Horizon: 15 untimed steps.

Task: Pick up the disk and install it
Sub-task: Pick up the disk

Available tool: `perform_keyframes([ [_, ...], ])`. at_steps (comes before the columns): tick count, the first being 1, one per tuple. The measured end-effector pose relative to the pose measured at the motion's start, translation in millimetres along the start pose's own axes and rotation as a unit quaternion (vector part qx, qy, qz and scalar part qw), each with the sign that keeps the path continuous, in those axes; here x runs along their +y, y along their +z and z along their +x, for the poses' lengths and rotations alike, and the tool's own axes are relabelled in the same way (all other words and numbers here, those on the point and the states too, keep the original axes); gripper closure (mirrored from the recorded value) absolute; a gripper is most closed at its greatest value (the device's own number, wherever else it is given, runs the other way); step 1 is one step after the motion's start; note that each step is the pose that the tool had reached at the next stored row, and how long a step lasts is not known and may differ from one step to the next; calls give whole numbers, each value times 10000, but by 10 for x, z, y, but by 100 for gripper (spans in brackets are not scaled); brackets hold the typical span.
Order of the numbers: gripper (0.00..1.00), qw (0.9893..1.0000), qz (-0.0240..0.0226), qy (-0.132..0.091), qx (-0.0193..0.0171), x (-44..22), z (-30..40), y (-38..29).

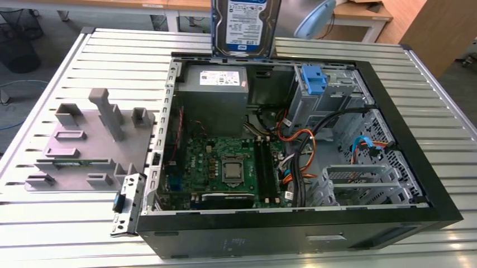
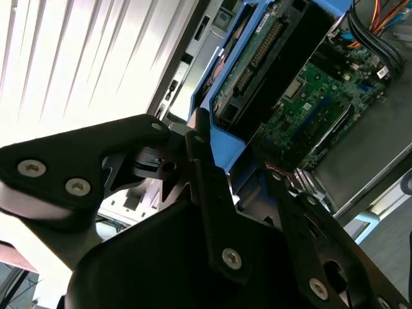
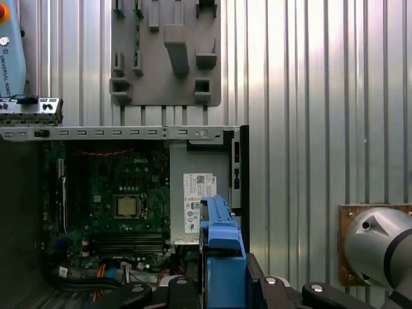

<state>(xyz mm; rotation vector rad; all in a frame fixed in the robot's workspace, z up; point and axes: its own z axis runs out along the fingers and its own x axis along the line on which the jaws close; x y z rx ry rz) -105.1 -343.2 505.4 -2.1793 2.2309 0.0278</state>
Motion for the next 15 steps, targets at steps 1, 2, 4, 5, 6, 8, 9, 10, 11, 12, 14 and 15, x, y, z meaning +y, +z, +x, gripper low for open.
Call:
perform_keyframes([
  [1,64,10000,0,0,0,-22,-1,0],
  [2,64,10000,0,0,0,-45,-1,0],
  [4,64,10000,0,0,0,-92,-1,1],
  [5,64,10000,0,0,0,-113,-1,1],
  [6,64,10000,-1,0,0,-134,-2,0],
  [8,64,10000,-1,0,0,-172,-3,1],
  [9,64,10000,-1,0,0,-192,-3,1],
  [10,64,10000,-1,0,0,-211,-3,1],
  [11,64,10000,-1,0,0,-230,-4,1],
  [12,64,10000,-1,0,0,-248,-4,1],
  [14,64,10000,-1,0,1,-276,-5,1],
  [15,64,10000,-1,0,0,-280,-4,1],
])
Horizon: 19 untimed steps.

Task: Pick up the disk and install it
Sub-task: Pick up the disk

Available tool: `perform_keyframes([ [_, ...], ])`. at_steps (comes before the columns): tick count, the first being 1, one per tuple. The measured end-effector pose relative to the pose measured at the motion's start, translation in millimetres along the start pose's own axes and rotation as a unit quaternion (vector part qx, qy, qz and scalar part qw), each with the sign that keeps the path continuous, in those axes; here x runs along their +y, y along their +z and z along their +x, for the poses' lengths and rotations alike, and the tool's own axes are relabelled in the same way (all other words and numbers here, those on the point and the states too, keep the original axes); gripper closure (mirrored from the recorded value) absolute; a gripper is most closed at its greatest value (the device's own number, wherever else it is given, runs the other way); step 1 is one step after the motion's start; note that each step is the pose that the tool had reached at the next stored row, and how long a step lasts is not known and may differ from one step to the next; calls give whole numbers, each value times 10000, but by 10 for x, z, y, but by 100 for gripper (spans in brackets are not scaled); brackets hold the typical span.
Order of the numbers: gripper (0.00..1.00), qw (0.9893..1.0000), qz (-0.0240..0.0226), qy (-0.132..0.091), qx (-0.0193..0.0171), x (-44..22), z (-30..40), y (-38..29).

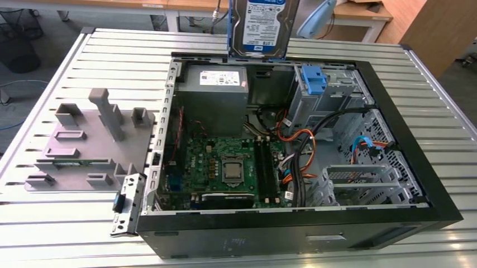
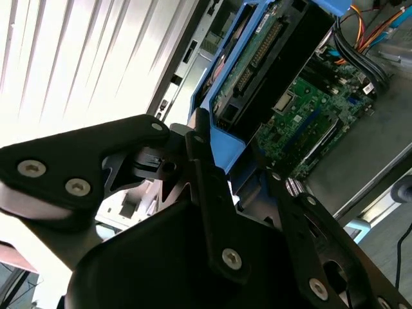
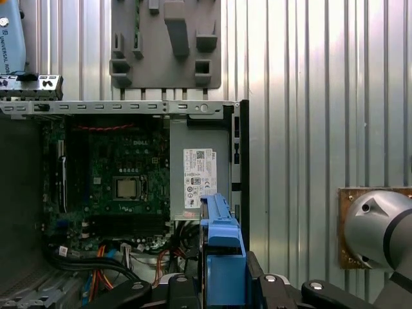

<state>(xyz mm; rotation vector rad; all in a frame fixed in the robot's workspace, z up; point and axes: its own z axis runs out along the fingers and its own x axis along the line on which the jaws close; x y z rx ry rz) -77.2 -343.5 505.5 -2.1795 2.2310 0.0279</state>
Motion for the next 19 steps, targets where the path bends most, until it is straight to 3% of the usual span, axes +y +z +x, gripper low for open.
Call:
perform_keyframes([
  [8,64,10000,0,0,-1,-2,16,0],
  [19,64,10000,0,0,-1,-5,158,-2],
])
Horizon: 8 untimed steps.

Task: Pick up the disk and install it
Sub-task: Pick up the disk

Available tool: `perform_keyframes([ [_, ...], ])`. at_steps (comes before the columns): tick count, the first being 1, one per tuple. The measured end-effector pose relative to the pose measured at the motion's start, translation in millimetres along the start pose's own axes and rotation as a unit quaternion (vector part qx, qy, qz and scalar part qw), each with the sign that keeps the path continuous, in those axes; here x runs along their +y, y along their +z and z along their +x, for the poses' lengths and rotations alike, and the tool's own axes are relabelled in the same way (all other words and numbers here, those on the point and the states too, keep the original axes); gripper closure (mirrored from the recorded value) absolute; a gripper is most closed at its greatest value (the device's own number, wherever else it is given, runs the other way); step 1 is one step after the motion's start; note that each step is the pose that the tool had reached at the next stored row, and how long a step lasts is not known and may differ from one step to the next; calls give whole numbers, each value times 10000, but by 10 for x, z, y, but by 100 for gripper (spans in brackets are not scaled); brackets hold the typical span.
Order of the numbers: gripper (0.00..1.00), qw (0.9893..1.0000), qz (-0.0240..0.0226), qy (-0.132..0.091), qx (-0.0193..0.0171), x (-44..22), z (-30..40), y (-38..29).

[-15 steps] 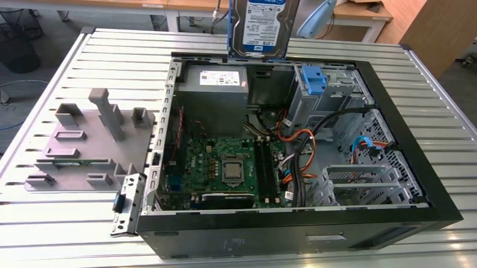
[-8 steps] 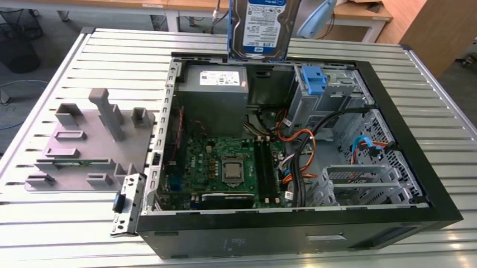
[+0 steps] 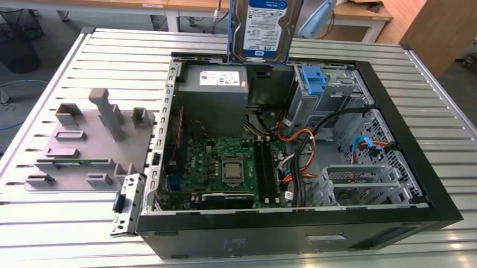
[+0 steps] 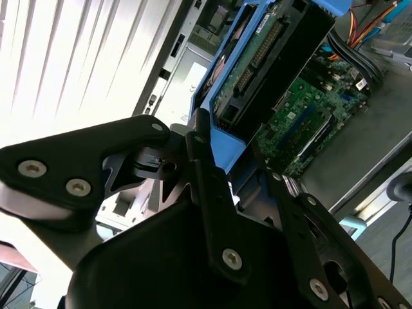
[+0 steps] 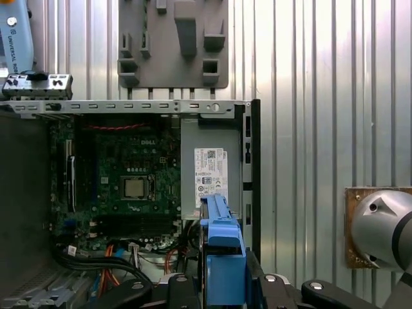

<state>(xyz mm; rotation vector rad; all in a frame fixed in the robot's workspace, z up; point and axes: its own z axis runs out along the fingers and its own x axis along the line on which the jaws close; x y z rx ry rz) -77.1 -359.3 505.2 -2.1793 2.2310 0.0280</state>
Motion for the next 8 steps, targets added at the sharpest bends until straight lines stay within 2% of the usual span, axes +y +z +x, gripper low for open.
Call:
perform_keyframes([
  [8,64,10000,0,0,0,-2,96,1],
])
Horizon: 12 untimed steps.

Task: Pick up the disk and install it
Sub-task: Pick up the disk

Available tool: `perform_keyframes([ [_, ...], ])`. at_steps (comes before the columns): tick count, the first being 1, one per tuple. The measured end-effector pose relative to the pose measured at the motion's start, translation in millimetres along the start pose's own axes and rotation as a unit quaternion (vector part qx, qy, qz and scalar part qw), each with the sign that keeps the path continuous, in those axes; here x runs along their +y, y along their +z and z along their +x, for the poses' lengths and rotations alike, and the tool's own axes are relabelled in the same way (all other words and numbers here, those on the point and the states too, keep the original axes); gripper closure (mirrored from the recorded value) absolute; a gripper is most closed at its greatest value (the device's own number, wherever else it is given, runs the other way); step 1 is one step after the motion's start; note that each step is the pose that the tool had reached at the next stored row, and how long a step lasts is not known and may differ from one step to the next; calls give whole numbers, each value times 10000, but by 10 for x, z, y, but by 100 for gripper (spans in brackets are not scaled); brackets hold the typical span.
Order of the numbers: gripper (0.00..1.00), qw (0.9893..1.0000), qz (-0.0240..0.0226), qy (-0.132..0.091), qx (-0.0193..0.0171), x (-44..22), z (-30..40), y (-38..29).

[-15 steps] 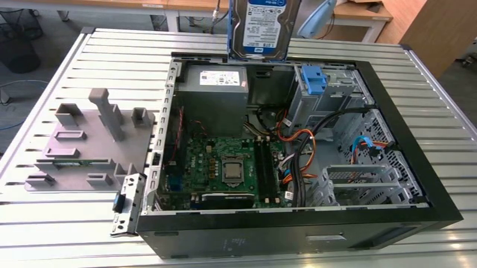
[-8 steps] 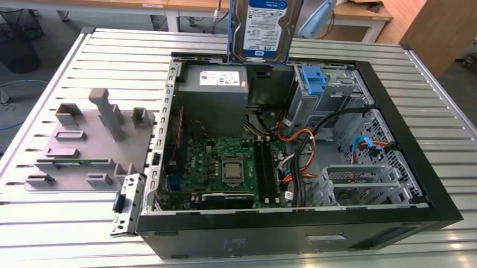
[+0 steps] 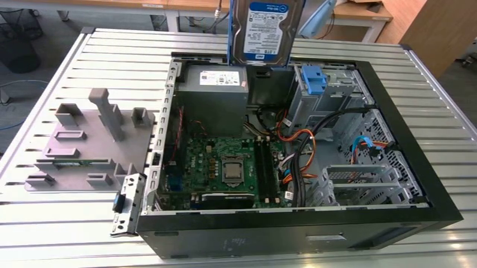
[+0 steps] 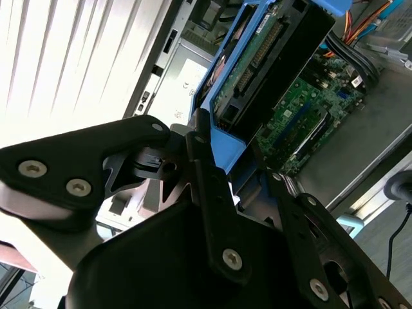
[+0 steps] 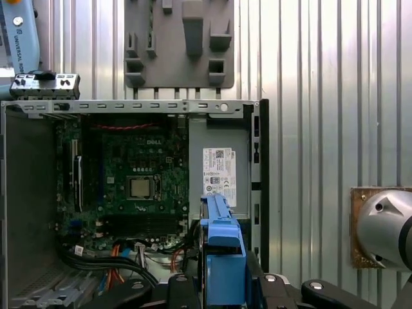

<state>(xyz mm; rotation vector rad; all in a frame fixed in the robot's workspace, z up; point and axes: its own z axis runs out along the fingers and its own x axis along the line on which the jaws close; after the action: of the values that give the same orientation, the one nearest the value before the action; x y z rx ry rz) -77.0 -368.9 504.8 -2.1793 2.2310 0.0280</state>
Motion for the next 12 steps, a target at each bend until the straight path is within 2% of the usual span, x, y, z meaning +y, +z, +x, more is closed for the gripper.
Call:
perform_keyframes([
  [12,64,10000,0,0,0,-3,128,3],
])
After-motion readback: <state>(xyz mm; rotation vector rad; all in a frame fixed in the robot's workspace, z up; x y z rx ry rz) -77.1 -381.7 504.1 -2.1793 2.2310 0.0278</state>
